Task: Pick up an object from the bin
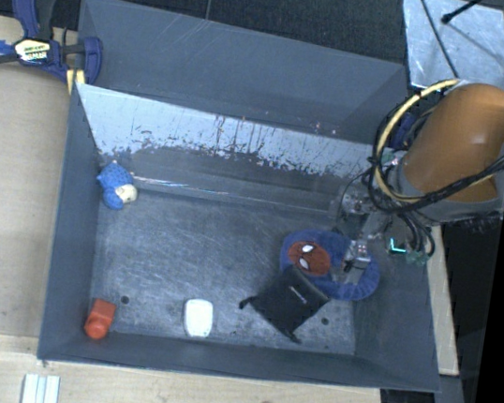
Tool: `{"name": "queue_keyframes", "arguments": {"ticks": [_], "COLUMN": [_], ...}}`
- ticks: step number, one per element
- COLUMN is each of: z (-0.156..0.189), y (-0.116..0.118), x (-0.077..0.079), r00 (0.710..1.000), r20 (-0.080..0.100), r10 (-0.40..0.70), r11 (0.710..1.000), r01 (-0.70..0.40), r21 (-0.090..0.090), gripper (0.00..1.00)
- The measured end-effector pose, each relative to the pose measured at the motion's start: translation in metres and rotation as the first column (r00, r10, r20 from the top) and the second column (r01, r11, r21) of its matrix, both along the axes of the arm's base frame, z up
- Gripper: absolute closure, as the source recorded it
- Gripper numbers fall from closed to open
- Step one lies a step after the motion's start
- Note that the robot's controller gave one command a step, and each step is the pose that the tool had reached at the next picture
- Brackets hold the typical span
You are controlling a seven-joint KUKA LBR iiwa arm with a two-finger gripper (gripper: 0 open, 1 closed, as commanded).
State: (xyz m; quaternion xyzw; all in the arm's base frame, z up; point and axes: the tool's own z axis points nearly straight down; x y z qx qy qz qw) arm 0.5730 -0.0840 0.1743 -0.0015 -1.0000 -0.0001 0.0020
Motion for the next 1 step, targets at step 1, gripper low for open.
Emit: {"name": "queue_keyframes", "arguments": {"ticks": [1], "z": [-0.0744], "y": [0.0192], "x": [0.0071], "r00": [0.994], "r20": [0.007], "r10": [0.108], "r11": [0.994], "r01": [-0.108], "r21": [-0.007], "gripper": [0.00]}}
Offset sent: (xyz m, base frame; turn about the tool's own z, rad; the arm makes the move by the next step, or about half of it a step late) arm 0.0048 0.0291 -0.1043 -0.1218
